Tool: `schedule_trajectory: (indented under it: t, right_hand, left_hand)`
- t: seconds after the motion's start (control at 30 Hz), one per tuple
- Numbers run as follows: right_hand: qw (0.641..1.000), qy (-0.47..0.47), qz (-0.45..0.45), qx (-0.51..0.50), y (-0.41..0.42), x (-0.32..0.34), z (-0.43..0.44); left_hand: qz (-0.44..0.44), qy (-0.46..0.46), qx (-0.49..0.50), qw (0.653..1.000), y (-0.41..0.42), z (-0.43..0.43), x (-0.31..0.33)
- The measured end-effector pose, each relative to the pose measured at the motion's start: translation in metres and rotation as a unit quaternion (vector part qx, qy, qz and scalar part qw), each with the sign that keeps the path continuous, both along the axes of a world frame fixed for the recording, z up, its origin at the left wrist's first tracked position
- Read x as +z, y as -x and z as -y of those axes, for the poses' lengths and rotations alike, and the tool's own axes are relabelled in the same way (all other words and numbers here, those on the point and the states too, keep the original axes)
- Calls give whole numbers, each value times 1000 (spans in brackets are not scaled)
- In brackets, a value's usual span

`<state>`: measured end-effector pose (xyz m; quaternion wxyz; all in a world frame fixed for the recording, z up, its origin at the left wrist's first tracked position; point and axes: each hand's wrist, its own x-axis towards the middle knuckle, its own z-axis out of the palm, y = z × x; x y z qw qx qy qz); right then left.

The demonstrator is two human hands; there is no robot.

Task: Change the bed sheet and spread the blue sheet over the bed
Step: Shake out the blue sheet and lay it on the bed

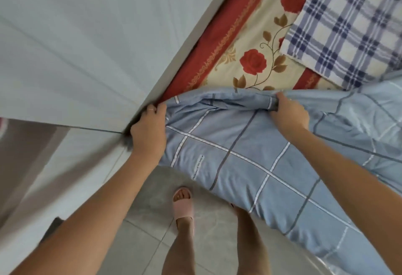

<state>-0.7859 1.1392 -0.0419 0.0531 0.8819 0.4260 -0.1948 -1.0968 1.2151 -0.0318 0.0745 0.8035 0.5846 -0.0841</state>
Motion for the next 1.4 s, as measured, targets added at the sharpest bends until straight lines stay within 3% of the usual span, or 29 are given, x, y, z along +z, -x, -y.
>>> schedule_trajectory:
  t: [0.17, 0.27, 0.33, 0.43, 0.57, 0.67, 0.73, 0.8, 0.93, 1.03, 1.13, 1.27, 1.33, 1.4]
  right_hand:
    - [992, -118, -49, -21, -19, 22, -56]
    - [985, -142, -92, 19, -33, 33, -92]
    - [984, -135, -95, 59, -39, 40, -122]
    - [974, -103, -168, 116, -39, 42, -159]
    - [959, -55, -225, 166, -24, 28, -174]
    - [945, 36, -132, 298, -2, 12, -171]
    - [926, 38, 15, 374, 24, 11, -170]
    - [910, 21, 56, 410, 50, 15, -173]
    - [895, 18, -110, 432, 92, 7, -173]
    - [902, -24, -153, 403, 106, 2, -173]
    - [912, -85, -296, 270, 115, 1, -176]
    - [881, -93, -376, 270, 122, 2, -168]
    - [866, -103, -404, 277, 118, -1, -162]
    - [845, -142, -446, 258, 111, -3, -157]
  left_hand:
    - [-38, -26, -20, 999, 2, 5, 2]
    - [-87, -65, -14, 994, 2, 5, -2]
    - [-116, -73, -5, 990, -2, 7, -3]
    - [-139, -93, 9, 986, -5, 12, -1]
    - [-71, -115, 35, 990, -4, 15, 6]
    - [13, -93, 104, 990, -7, 22, 12]
    - [39, -45, 160, 985, -9, 27, 15]
    - [46, 18, 207, 977, -12, 29, 15]
    - [-23, 66, 241, 968, -15, 33, 15]
    - [2, 23, 285, 958, -12, 32, 15]
    - [101, -38, 391, 914, -9, 34, 9]
    - [230, -143, 531, 803, -14, 49, -6]
    - [311, -205, 545, 751, -14, 51, -10]
    - [360, -232, 511, 745, -14, 51, -12]
